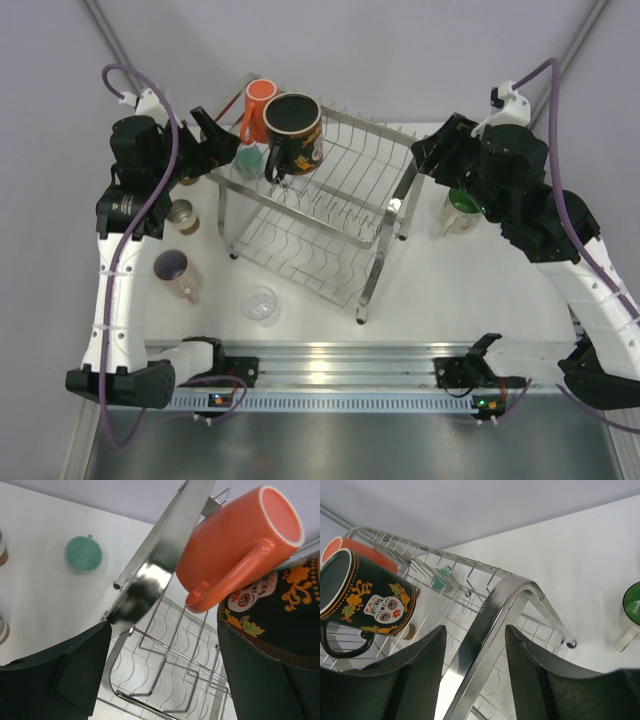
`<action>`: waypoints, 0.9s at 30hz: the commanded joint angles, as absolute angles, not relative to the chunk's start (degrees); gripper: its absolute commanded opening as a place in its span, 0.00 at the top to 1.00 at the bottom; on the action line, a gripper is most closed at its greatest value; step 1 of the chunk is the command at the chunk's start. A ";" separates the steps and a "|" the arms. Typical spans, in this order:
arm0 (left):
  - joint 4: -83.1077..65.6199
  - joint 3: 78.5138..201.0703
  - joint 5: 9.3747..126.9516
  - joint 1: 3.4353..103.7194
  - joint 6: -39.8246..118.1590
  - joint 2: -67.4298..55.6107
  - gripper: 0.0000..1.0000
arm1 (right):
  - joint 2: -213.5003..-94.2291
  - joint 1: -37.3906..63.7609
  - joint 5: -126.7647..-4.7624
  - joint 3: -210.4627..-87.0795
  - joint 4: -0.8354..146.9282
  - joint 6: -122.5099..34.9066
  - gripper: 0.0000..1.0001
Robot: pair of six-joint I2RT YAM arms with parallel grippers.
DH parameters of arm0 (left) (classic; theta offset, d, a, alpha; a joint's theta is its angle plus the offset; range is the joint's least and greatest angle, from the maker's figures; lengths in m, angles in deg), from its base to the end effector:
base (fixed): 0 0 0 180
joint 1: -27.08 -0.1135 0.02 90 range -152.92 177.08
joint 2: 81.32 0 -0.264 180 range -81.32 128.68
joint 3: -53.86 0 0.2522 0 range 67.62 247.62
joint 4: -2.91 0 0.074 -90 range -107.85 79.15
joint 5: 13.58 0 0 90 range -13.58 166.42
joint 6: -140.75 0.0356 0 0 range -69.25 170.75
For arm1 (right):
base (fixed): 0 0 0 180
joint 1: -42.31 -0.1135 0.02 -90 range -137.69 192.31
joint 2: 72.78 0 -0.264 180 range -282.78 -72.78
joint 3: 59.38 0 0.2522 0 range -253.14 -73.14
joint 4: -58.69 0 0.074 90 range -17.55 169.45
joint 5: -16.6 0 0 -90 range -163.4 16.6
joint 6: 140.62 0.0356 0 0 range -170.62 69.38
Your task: Load the cups into the dish rack
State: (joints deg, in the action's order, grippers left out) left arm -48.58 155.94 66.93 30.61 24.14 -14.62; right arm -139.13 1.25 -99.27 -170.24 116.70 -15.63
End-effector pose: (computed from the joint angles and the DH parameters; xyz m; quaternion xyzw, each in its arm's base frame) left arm 0.2252 -0.0198 0.4717 -0.1106 0.7903 -0.2196 0.5612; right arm 0.1588 0.1177 0.5074 0.0979 0.7717 0.2332 0.5836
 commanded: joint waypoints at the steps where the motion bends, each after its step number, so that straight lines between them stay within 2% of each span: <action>1: -42.31 159.64 59.11 31.65 24.20 -15.57 0.08 | -139.22 1.97 -99.42 -168.85 115.86 -11.07 0.50; 5: -42.49 159.12 59.20 31.65 24.55 -16.01 0.08 | -139.23 1.97 -101.88 -168.85 116.05 -10.36 0.51; 12: -42.40 160.78 61.39 31.56 25.70 -15.75 0.06 | -139.67 2.41 -106.71 -175.00 118.94 -11.24 0.47; 23: -42.31 162.37 60.43 31.56 25.52 -14.17 0.06 | -138.00 2.41 -97.93 -165.25 112.10 -6.06 0.51; 27: -42.31 161.67 60.52 31.56 25.87 -14.61 0.07 | -137.21 2.50 -95.83 -161.75 107.71 -5.35 0.55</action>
State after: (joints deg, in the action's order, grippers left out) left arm -45.98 160.53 61.83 31.37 25.38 -14.62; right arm -138.10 1.89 -98.88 -163.70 113.53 -6.56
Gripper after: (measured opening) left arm 0.937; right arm 0.467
